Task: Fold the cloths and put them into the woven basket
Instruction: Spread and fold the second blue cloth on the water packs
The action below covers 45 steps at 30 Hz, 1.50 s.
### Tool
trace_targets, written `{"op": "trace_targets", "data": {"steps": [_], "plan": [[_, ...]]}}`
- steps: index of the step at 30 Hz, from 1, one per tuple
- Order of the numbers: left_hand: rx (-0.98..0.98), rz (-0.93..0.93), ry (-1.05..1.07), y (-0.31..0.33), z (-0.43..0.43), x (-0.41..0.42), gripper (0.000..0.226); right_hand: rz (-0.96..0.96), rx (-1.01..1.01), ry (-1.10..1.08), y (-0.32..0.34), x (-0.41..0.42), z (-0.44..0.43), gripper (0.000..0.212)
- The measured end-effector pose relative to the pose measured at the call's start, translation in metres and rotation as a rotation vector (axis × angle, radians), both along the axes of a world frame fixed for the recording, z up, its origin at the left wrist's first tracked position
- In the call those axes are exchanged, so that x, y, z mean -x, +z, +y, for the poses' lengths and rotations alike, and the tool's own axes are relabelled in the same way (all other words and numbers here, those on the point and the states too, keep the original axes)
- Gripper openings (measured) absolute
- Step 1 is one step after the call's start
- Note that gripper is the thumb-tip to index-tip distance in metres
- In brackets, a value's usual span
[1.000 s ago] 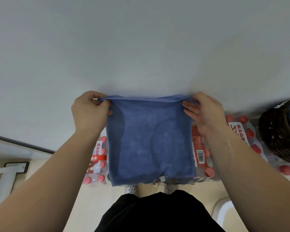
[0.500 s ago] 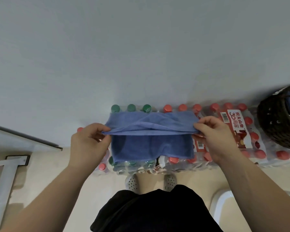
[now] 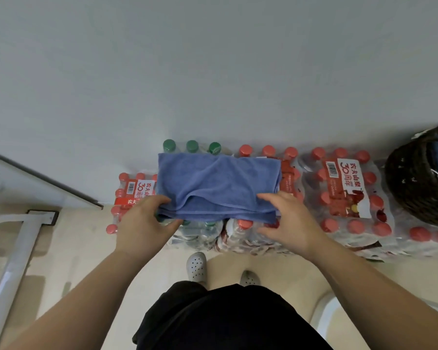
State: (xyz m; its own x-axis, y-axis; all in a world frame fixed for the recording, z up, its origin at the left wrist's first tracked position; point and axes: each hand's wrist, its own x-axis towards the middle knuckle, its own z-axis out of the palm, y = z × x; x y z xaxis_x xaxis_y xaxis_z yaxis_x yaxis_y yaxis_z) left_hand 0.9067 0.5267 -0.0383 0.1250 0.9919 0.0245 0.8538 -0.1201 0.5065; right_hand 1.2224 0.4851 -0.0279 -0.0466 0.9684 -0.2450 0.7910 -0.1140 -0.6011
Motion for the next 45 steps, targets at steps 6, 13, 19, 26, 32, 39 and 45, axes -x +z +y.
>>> {"op": "trace_targets", "data": {"steps": [6,13,19,26,32,39,45], "plan": [[0.011,0.052,-0.024,-0.004,-0.002,0.004,0.042,-0.137,-0.164,0.074,-0.006,-0.008,-0.006,0.056],[-0.046,0.159,-0.071,0.001,0.012,0.003,0.034,-0.285,-0.323,0.289,-0.003,-0.022,0.003,0.03],[-0.088,0.213,-0.156,-0.006,0.006,0.013,0.027,-0.314,-0.287,0.314,-0.004,-0.037,-0.007,0.024],[-0.017,0.02,-0.018,0.002,0.001,0.006,0.016,0.152,-0.135,-0.261,-0.003,-0.018,-0.011,0.014],[0.052,-0.061,0.089,0.006,0.013,-0.005,0.017,0.024,-0.066,-0.256,-0.002,-0.003,0.003,0.041],[0.052,0.055,0.017,0.003,0.013,0.005,0.016,-0.054,-0.105,-0.197,0.002,-0.015,0.003,0.034],[0.053,0.128,-0.017,0.0,0.015,0.009,0.023,-0.025,-0.142,-0.183,0.005,-0.024,0.003,0.025]]}}
